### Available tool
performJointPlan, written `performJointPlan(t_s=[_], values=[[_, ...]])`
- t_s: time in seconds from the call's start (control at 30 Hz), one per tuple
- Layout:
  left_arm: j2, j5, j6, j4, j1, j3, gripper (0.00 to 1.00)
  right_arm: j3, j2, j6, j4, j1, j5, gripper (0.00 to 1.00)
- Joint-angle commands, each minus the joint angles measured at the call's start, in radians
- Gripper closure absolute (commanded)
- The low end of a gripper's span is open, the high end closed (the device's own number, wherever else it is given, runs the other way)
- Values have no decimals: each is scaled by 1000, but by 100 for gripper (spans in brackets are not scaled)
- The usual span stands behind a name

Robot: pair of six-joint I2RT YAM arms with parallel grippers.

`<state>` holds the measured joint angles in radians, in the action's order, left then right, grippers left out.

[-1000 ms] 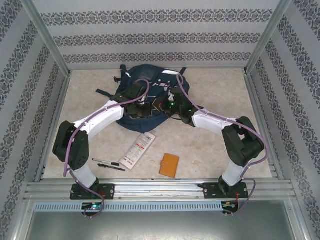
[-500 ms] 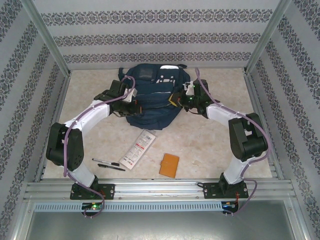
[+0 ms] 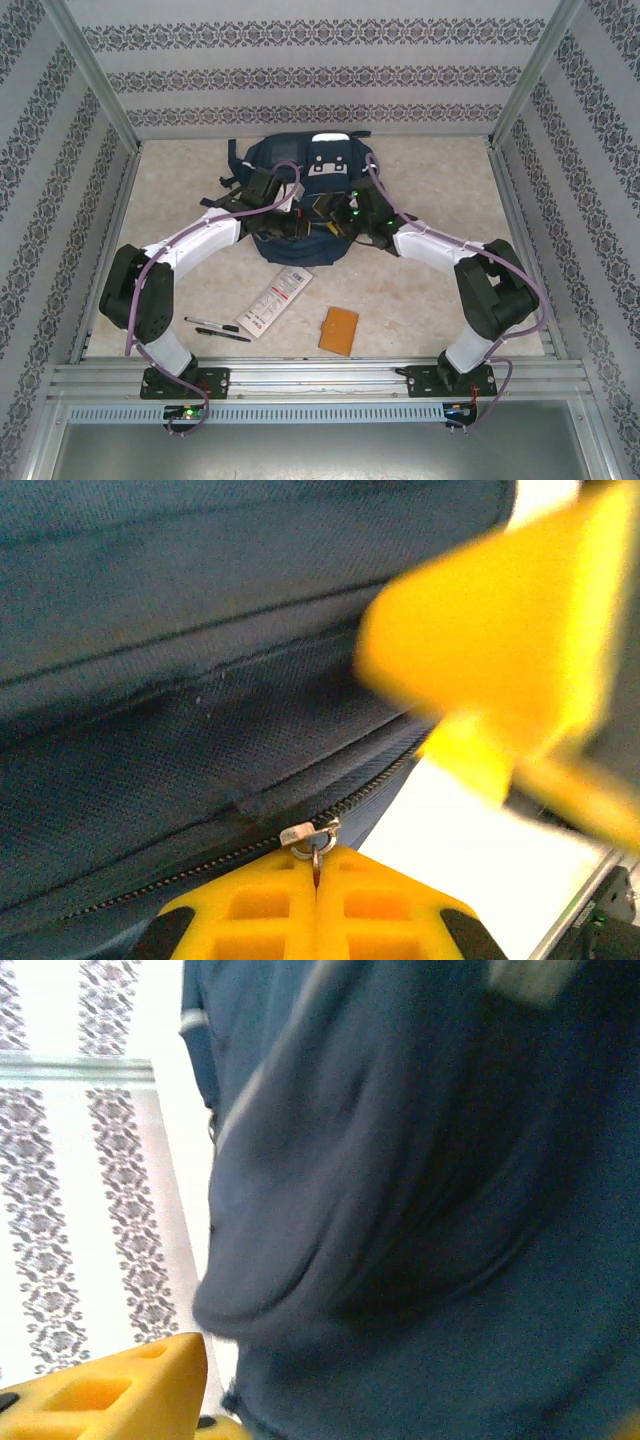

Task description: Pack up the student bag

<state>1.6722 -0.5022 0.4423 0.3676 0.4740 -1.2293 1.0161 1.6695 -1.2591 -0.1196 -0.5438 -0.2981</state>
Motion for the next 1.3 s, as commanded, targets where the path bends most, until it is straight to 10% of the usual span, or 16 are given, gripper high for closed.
performJointPlan(t_s=[0.0, 0.2, 0.57, 0.83, 1.27], values=[[18, -62, 57, -128, 21, -52, 100, 29, 33, -82, 59, -5, 93, 41], [4, -36, -14, -45, 16, -38, 100, 39, 16, -57, 107, 17, 179, 100], [-23, 153, -232, 178, -166, 16, 100, 167, 64, 311, 205, 319, 89, 100], [21, 70, -91, 123, -20, -81, 100, 200, 13, 179, 268, 226, 83, 46], [47, 59, 58, 11, 69, -134, 100, 113, -179, -114, 527, -35, 300, 36]])
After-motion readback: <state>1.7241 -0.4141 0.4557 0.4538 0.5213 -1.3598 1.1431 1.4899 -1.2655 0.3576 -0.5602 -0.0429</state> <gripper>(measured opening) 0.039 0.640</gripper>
